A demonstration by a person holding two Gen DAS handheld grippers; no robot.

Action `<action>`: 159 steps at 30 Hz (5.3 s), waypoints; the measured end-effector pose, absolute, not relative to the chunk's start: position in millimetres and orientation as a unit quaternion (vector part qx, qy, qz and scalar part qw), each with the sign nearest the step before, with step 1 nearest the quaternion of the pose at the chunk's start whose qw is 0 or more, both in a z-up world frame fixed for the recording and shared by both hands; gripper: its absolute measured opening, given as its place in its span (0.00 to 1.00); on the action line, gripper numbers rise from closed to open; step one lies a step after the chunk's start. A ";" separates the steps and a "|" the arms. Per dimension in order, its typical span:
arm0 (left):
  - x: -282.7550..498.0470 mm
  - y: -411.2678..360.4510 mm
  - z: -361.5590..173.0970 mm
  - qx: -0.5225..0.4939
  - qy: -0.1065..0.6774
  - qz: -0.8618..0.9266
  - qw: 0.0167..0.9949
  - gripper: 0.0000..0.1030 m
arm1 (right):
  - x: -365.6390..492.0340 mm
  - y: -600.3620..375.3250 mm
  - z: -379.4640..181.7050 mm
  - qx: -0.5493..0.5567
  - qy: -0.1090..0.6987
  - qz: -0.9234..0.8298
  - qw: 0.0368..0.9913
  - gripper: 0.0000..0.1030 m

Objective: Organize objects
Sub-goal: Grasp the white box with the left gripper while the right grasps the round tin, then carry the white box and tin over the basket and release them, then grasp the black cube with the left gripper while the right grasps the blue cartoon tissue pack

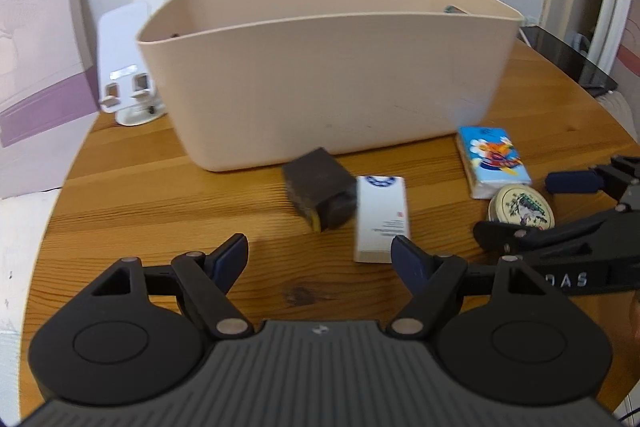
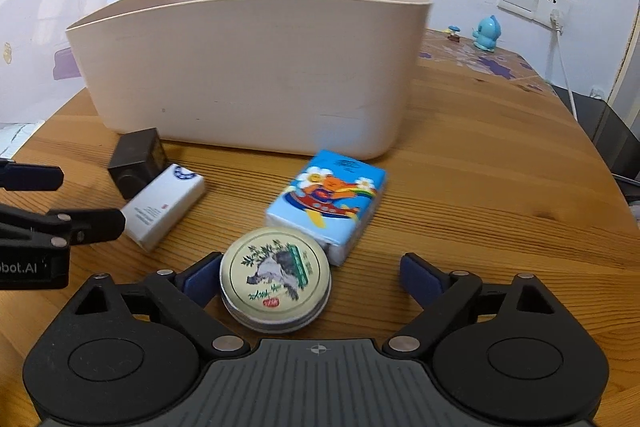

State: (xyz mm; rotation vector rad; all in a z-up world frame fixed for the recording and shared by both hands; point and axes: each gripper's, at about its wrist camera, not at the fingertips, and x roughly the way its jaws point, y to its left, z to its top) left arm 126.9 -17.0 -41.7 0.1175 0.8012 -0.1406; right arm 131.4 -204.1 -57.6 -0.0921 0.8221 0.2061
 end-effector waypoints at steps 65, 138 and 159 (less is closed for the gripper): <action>88.3 -32.9 55.8 0.062 0.267 -0.121 0.954 0.31 | 107.8 -227.4 48.7 -0.023 0.263 0.150 0.953 0.50; 123.3 1.4 23.5 0.062 0.346 -0.038 0.936 0.83 | 131.1 -214.4 32.0 -0.050 0.320 0.131 0.937 1.00; 138.3 -5.3 -51.8 0.048 0.416 -0.069 0.905 0.83 | 144.9 -222.0 -53.9 -0.024 0.428 0.121 0.896 1.00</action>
